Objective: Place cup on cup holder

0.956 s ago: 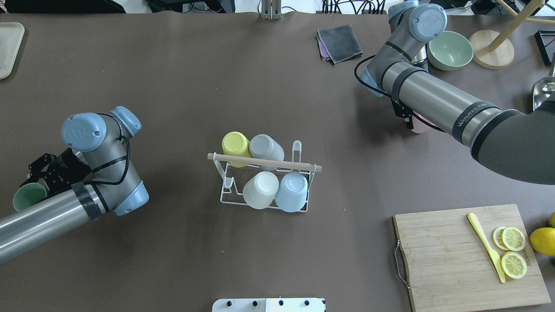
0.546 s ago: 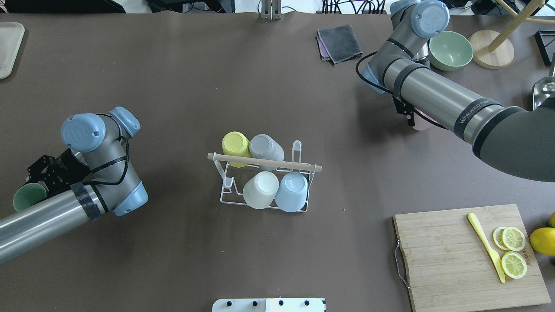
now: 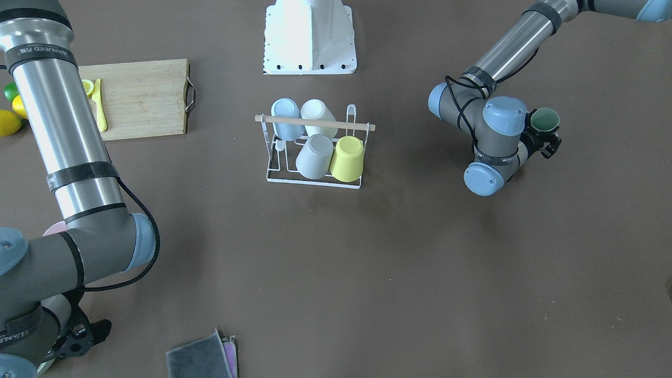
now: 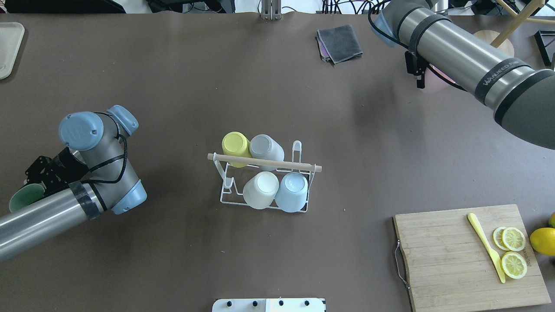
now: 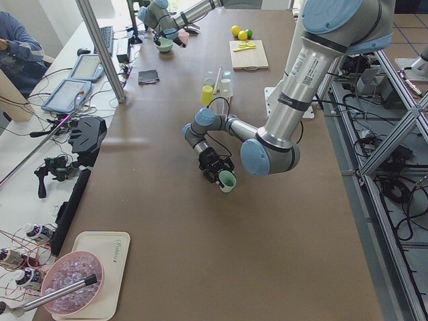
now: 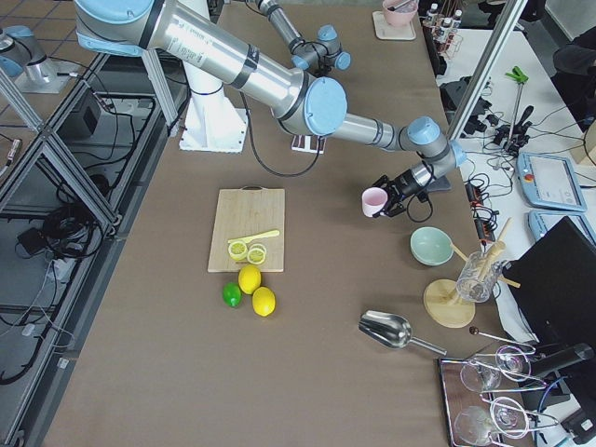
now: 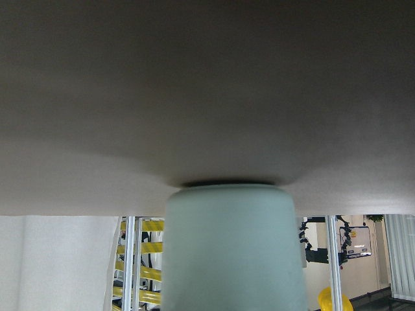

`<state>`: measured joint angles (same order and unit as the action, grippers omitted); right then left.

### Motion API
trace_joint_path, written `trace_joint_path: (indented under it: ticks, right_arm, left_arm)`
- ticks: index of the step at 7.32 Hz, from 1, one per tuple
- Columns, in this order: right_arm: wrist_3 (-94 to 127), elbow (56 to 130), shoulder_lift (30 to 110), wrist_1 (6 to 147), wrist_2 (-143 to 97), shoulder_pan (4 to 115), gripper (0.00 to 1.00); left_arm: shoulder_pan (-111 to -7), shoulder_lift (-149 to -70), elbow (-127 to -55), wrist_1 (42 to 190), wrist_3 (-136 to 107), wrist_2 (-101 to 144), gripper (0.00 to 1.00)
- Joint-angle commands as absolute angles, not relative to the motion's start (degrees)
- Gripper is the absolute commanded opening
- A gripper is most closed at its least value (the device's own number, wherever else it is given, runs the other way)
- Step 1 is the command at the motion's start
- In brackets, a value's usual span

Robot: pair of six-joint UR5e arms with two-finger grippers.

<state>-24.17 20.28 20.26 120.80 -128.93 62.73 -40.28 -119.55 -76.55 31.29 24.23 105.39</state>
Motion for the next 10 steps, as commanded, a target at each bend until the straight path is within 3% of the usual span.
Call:
trace_joint_path:
  ticks: [1,3,5,8,10]
  right_arm:
    - [-23.8,26.9,21.0,120.5,-128.8,63.8,0.0]
    - [-23.7,33.0,23.5,119.9,-129.4,63.8,0.0]
    - [-13.1,43.3,29.3,111.0,-129.4,61.6,0.0]
    - [-0.3,54.0,35.2,97.4,-130.9,61.0,0.0]
    - [9.9,62.4,39.8,88.7,-133.1,61.8,0.0]
  left_arm:
    - [-47.3,-117.7,-83.3,33.9,23.8,105.6,0.54]
    - [-52.0,-109.6,-97.4,44.9,23.6,110.6,0.54]
    - [-53.9,-102.5,-106.2,64.3,22.2,112.3,0.54]
    - [-55.4,-93.5,-110.3,91.3,21.4,115.0,0.53]
    - [-53.9,-89.5,-109.2,116.7,0.8,115.4,0.53]
